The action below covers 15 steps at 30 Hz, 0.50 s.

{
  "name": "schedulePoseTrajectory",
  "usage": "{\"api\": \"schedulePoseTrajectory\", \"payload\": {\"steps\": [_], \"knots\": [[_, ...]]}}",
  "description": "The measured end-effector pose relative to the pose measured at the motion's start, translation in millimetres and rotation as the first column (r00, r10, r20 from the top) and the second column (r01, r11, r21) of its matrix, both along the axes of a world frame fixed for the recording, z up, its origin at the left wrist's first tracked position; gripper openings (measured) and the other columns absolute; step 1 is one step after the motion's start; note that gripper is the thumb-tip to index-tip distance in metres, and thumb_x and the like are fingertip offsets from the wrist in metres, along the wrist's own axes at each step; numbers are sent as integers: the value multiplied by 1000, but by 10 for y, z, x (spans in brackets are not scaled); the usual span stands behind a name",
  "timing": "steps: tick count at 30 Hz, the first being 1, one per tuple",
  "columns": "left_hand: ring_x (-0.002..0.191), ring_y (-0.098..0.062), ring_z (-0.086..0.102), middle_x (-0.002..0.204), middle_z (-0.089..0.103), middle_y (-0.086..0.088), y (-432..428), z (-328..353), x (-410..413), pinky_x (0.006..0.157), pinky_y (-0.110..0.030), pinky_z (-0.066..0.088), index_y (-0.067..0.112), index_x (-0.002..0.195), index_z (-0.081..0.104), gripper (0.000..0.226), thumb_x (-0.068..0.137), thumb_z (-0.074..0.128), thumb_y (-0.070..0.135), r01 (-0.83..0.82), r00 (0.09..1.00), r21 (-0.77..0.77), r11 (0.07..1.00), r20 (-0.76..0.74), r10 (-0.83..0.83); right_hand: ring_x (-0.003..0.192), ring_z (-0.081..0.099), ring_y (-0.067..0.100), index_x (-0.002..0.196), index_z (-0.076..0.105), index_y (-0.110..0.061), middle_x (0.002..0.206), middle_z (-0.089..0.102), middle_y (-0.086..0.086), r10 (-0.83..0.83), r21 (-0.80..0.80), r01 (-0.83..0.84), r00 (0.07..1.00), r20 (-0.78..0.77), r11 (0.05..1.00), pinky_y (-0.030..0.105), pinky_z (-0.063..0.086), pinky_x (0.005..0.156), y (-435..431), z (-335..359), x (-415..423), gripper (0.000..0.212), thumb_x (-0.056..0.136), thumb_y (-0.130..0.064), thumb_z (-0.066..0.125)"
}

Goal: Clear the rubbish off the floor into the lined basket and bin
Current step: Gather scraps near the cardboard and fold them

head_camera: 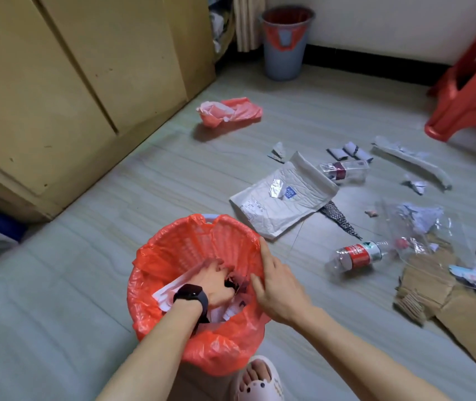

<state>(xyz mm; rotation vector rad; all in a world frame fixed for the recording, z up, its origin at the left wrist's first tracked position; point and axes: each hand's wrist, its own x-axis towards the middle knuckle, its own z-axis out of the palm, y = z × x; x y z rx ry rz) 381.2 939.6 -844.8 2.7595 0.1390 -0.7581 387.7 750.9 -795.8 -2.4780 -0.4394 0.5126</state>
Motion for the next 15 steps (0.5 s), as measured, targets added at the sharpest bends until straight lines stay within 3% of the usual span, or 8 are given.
{"api": "schedulePoseTrajectory", "payload": {"steps": [4, 8, 15], "knots": [[123, -21, 54, 129, 60, 0, -9, 645, 48, 102, -29, 42, 32, 128, 61, 44, 87, 48, 23, 56, 996, -40, 998, 72, -53, 135, 39, 33, 157, 8, -31, 154, 34, 8, 69, -84, -67, 997, 21, 994, 42, 35, 112, -236, 318, 42, 75, 95, -56, 43], [120, -16, 58, 126, 66, 5, -303, 1339, 181, 99, -27, 44, 27, 121, 66, 39, 88, 48, 20, 147, 957, -50, 988, 261, -129, 134, 40, 32, 153, 24, -29, 151, 39, 7, 69, -165, -50, 992, 109, 985, 43, 36, 111, -829, 795, 13, 69, 93, -53, 47], [122, -19, 55, 130, 63, 1, -1764, 2390, 342, 102, -31, 43, 29, 123, 64, 34, 91, 52, 23, 482, 779, -67, 874, 490, -392, 130, 46, 26, 146, 42, -25, 145, 48, 5, -178, -271, 248, 950, 258, 930, 40, 40, 108, -2676, 1813, -388, 57, 95, -48, 51]]}}
